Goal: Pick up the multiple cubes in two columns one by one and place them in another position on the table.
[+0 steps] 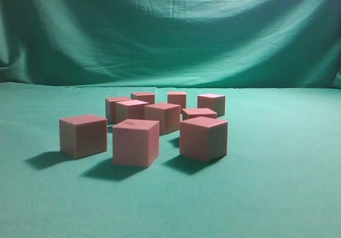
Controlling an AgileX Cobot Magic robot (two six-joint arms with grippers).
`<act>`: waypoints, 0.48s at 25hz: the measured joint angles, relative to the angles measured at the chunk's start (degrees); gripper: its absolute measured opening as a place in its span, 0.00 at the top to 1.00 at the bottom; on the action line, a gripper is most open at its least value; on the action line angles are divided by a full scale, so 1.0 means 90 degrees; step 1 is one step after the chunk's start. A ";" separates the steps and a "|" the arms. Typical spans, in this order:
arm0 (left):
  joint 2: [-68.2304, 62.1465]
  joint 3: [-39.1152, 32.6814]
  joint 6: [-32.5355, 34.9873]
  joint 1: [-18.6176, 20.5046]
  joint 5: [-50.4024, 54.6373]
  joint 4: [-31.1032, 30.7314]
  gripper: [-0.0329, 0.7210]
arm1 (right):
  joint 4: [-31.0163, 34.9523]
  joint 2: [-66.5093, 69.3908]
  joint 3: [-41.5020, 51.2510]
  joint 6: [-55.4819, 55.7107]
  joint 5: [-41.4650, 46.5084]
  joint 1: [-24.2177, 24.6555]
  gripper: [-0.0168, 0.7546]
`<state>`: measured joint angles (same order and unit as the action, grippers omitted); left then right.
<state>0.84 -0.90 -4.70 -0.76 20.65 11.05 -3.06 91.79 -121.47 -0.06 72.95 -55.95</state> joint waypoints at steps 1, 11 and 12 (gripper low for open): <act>0.0000 0.0000 0.0000 0.0000 0.0000 0.0000 0.96 | 0.0137 -0.0155 0.0062 -0.0158 0.0000 0.0000 0.98; 0.0000 0.0000 0.0000 0.0000 0.0000 0.0000 0.96 | 0.1295 -0.2761 0.3269 -0.0876 -0.0584 0.0000 0.98; 0.0000 0.0000 0.0000 0.0000 0.0000 0.0000 0.96 | 0.1320 -0.3054 0.3702 -0.0887 -0.0814 0.0000 0.98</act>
<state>0.84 -0.90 -4.70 -0.76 20.65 11.05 8.82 64.31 -88.15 -8.05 65.62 -55.95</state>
